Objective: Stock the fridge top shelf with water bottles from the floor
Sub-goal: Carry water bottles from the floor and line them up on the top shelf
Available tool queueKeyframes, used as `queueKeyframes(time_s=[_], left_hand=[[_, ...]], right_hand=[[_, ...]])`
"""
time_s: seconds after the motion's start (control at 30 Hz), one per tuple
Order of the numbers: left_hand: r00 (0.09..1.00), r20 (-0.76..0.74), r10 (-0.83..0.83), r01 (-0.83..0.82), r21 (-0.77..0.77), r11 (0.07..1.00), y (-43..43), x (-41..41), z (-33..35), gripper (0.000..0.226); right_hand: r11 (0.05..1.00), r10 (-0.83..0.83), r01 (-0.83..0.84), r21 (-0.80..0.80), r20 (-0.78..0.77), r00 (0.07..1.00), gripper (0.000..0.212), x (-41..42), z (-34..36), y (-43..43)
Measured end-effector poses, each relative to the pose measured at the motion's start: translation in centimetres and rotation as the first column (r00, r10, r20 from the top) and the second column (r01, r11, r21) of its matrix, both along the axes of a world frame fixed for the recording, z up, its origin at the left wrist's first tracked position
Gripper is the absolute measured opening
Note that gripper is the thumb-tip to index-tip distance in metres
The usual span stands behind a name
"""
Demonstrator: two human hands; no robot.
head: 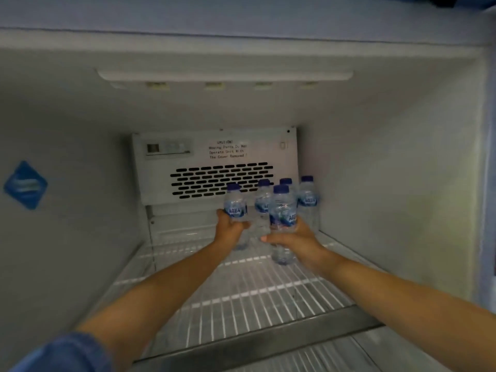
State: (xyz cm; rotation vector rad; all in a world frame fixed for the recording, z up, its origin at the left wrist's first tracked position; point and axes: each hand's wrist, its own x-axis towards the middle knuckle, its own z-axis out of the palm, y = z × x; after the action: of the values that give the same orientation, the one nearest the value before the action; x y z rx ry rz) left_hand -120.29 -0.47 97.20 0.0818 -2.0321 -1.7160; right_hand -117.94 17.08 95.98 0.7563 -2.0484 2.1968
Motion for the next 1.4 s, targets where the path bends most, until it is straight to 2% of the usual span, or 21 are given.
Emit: queueKeyframes(time_s=[0.23, 0.43, 0.57, 0.77, 1.17, 1.3, 1.4], left_hand=[[0.999, -0.002, -0.043, 0.043, -0.012, 0.999, 0.2, -1.3, -0.5, 0.068], [0.971, 0.163, -0.177, 0.18, -0.007, 0.984, -0.9, -0.9, -1.9, 0.062], [0.982, 0.119, -0.146, 0.151, -0.033, 0.988, -0.9, -1.2, -2.3, 0.059], [0.984, 0.099, -0.149, 0.163, -0.149, 0.975, -0.8, -1.4, -2.6, 0.069], [0.982, 0.169, -0.083, 0.131, -0.293, 0.947, -0.7, -1.7, -2.3, 0.075], [0.968, 0.233, -0.089, 0.158, -0.299, 0.941, -0.6, -1.1, -2.0, 0.094], [0.938, 0.334, -0.098, 0.205, -0.304, 0.93, -1.0, -0.3, -1.6, 0.115]], right_hand=[[1.0, -0.008, 0.008, 0.012, 0.026, 1.0, 0.073, -1.0, -0.3, -0.2], [1.0, -0.008, 0.007, 0.019, 0.016, 1.0, 0.07, -0.9, -0.2, -0.3], [1.0, -0.013, 0.012, 0.012, 0.036, 0.999, 0.069, -0.7, -0.1, -0.3], [1.0, 0.0, 0.0, 0.014, 0.028, 1.0, 0.069, -0.6, 0.0, -0.2], [1.0, -0.024, 0.023, 0.021, 0.044, 0.999, 0.068, -0.5, -0.1, -0.3], [0.999, -0.008, 0.006, 0.041, 0.069, 0.998, 0.071, -0.6, 0.3, -0.4], [0.994, 0.034, -0.041, 0.103, 0.068, 0.997, 0.051, 0.2, 0.8, -0.3]])
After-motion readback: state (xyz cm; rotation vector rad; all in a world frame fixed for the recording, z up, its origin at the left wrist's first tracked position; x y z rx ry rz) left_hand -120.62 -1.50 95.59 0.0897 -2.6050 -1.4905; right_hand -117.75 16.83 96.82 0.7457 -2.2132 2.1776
